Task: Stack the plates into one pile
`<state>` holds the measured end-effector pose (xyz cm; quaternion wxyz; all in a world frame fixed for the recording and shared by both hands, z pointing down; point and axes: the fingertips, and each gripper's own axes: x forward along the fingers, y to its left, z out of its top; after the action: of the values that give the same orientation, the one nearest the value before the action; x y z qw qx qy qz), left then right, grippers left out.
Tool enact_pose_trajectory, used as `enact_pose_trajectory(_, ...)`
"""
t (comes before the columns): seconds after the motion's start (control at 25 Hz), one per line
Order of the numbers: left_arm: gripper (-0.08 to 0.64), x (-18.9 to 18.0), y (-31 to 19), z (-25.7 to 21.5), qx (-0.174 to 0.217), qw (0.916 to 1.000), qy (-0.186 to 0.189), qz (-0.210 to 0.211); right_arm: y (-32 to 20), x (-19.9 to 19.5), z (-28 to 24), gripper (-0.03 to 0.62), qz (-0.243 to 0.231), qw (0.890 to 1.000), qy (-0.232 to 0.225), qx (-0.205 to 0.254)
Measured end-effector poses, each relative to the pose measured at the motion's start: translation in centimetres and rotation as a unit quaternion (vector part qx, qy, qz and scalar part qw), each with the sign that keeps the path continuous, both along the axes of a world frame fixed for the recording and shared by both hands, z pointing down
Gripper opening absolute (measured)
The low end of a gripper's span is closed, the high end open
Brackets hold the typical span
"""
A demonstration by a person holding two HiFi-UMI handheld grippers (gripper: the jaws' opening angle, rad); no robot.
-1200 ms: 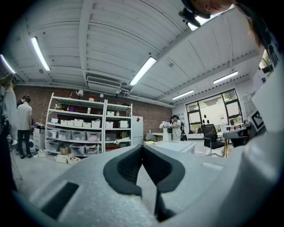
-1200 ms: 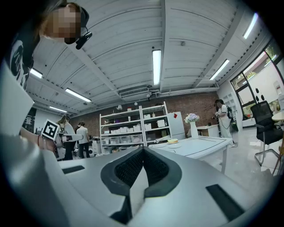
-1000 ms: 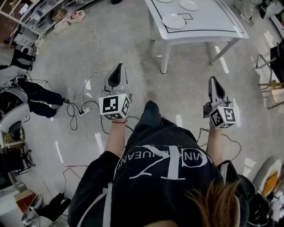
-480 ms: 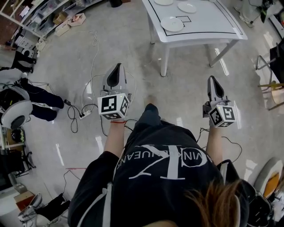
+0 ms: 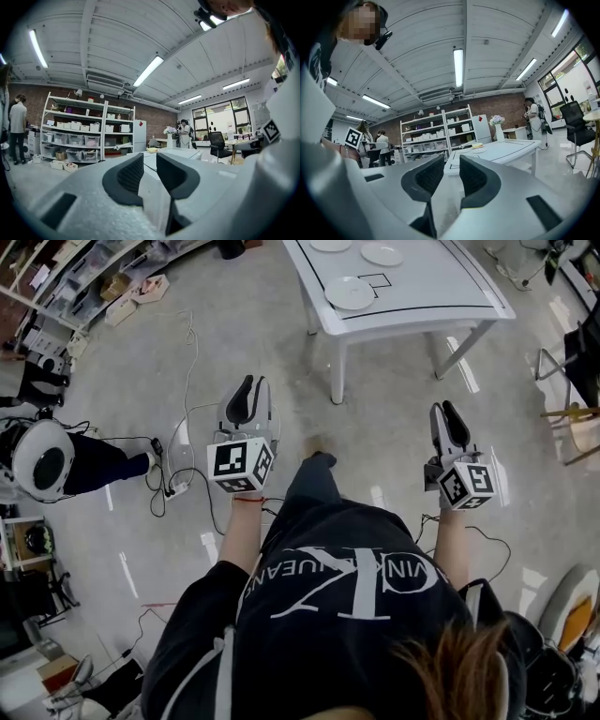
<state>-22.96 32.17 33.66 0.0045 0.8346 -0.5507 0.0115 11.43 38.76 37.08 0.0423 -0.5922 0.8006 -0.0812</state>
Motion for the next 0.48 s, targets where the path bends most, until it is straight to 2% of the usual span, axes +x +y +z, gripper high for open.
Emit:
enact_pose_trajectory(0.16,0.083,-0.2,-3.1,0.2,-0.008,0.9999,0.001,-0.006,-2.7,1.0,0.4,0.103,0.009,1.000,-0.006,-0.009)
enact_pose_trajectory(0.48,0.077,1.6,-13.3,0.8,-0.025,0.9996,0.013,0.004,-12.5,1.5,0.2,0.103,0.006,1.000,-0.003,-0.021)
